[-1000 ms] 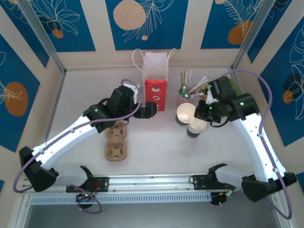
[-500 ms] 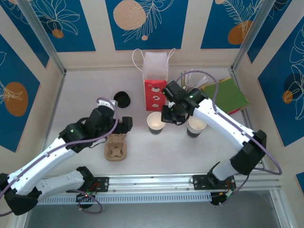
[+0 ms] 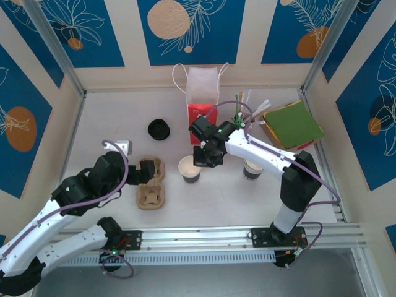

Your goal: Pack the takeout coffee

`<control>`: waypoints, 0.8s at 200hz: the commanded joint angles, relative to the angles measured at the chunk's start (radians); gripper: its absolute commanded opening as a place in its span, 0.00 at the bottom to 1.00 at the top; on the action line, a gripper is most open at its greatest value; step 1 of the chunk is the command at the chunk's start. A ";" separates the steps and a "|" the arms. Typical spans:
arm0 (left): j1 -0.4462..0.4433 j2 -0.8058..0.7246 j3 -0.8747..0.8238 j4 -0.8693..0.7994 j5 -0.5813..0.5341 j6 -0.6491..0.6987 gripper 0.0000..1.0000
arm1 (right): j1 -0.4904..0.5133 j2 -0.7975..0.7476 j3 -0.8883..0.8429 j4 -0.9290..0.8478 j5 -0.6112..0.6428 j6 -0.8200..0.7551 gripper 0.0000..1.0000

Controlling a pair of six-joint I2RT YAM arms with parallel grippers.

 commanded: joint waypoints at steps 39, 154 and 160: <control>0.008 -0.029 -0.013 -0.061 -0.017 -0.024 1.00 | 0.007 0.023 -0.047 0.043 -0.019 0.029 0.01; 0.009 -0.003 -0.027 -0.070 -0.001 -0.017 1.00 | 0.010 -0.019 -0.009 -0.012 0.013 0.013 0.40; 0.009 0.003 -0.028 -0.069 -0.001 -0.013 1.00 | 0.010 -0.028 -0.003 -0.018 0.019 0.013 0.43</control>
